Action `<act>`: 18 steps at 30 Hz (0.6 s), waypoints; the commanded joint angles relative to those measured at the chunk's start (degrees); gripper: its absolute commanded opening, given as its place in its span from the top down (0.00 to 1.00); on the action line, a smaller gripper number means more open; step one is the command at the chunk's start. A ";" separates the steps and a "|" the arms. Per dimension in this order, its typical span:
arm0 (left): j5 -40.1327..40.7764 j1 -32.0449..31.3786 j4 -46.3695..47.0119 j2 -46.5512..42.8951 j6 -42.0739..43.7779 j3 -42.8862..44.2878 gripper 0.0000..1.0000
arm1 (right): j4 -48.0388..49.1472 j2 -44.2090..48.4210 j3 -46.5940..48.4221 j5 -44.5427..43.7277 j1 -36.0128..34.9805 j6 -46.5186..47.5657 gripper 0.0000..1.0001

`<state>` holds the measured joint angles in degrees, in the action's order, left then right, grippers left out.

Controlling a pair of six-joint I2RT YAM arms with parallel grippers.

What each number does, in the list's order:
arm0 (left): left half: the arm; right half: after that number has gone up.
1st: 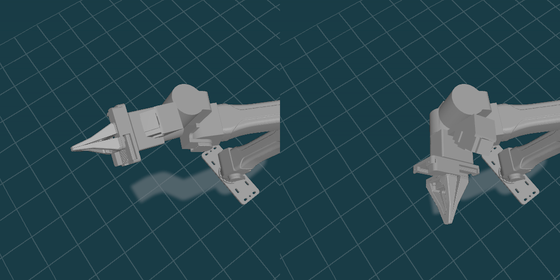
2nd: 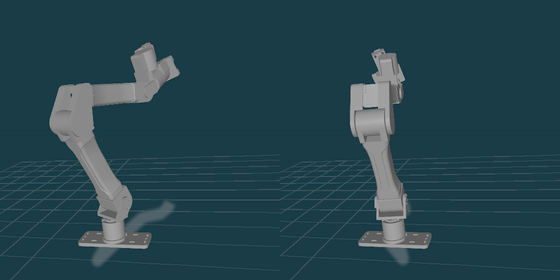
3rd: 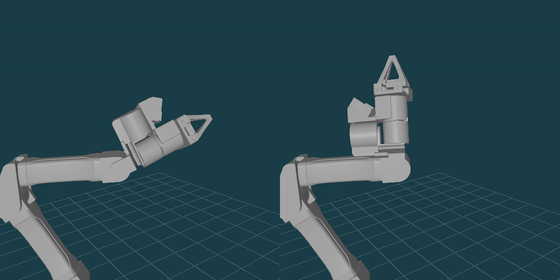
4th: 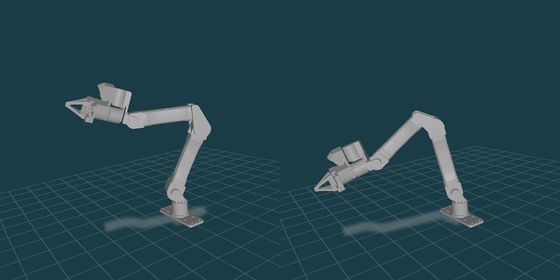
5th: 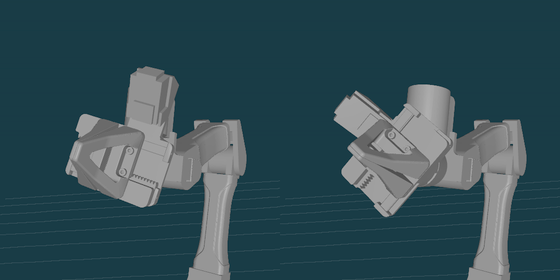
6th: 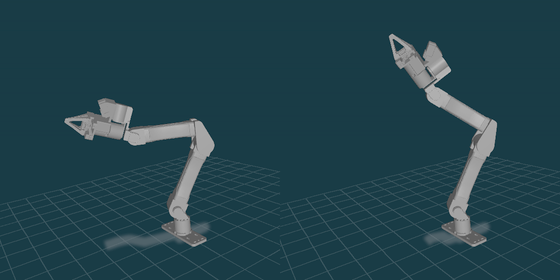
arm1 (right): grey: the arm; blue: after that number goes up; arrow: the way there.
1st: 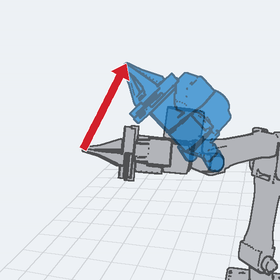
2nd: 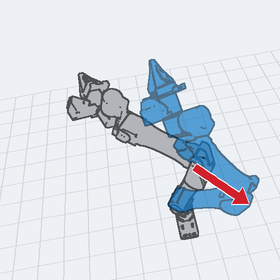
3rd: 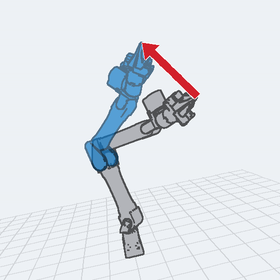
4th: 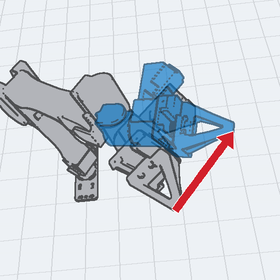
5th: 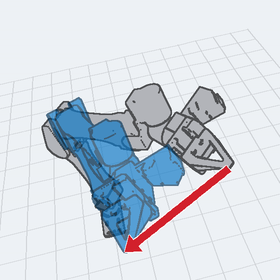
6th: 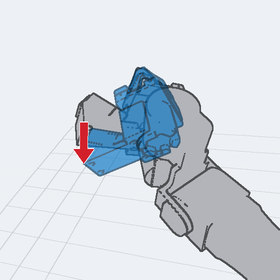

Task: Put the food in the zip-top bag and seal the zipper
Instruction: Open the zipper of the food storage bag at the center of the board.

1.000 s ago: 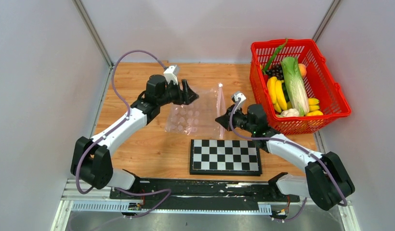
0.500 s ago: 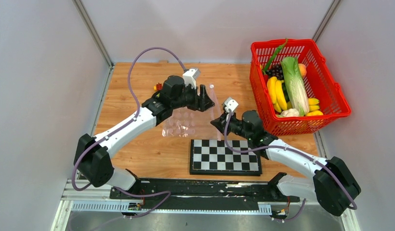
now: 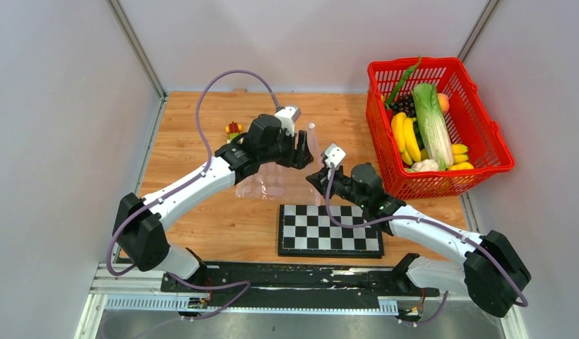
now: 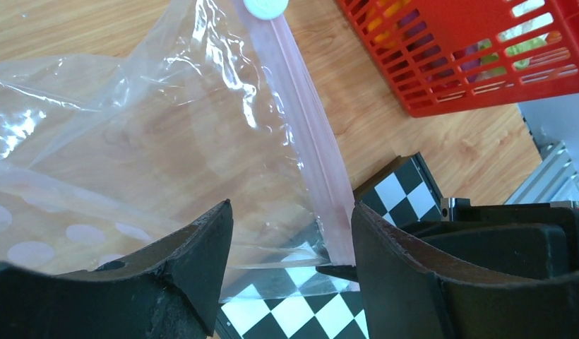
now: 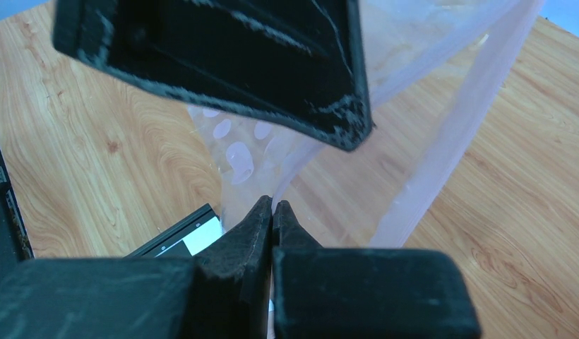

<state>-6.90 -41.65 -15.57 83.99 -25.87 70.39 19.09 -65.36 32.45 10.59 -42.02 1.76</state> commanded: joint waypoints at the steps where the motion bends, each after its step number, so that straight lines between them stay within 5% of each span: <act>1: 1.37 -1.59 -2.19 1.78 1.91 4.01 0.29 | 0.69 1.10 2.79 -2.60 -1.51 1.69 1.00; 10: 2.48 -2.82 -4.77 3.08 3.29 5.73 0.31 | 0.81 0.83 3.01 -5.44 -3.52 2.36 1.00; 18: 4.00 -2.89 -7.62 3.50 4.94 6.89 0.62 | 1.58 1.23 2.71 -6.12 -3.57 1.84 1.00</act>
<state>-4.58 -44.25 -21.43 86.83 -22.96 74.48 18.63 -65.36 33.32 5.72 -45.32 3.31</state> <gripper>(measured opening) 0.430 0.014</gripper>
